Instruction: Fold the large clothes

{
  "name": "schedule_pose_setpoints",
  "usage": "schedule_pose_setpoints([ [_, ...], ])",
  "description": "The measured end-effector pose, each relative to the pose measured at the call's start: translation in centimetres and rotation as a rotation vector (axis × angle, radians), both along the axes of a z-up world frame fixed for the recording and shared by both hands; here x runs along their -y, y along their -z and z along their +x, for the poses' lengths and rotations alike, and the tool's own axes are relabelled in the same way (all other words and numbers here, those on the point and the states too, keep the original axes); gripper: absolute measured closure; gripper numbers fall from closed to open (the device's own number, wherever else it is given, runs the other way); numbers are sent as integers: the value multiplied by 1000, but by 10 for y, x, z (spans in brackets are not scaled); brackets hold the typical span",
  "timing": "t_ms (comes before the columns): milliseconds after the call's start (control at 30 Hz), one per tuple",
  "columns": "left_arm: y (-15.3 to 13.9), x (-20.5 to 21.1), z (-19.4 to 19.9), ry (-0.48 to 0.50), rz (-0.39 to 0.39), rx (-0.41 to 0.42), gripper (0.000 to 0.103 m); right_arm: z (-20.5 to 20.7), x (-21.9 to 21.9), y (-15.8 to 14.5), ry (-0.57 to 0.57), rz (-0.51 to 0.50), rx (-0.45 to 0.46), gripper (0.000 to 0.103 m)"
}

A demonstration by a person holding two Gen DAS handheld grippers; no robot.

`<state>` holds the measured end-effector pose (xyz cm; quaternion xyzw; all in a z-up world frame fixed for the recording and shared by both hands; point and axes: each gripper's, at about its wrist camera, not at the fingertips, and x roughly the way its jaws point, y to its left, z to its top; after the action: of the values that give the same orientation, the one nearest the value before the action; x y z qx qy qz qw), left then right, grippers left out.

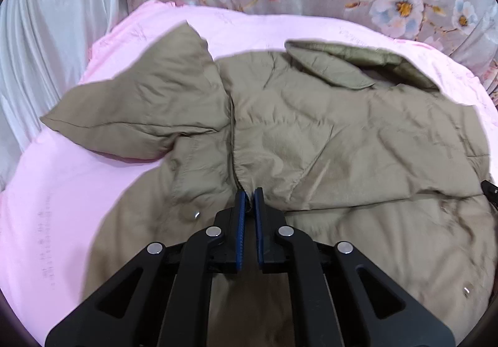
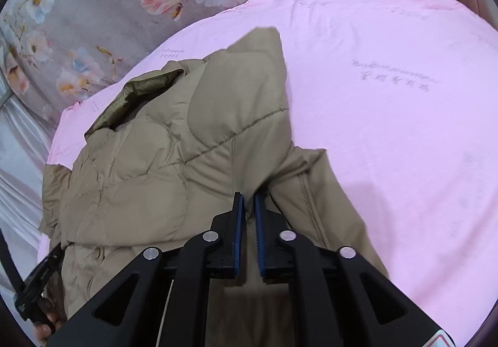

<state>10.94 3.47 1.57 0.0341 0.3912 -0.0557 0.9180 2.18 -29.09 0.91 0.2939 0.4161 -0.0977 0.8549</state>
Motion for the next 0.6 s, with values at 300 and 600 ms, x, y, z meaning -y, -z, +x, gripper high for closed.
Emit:
schedule_pose_setpoints([
  [300,-61,33,36,27,-76,61,69,8,-27,-74,-50,-230,105,88],
  [600,16,53,59,13,-5,-19,68,50,-53,3,-120,-240,-26,89],
])
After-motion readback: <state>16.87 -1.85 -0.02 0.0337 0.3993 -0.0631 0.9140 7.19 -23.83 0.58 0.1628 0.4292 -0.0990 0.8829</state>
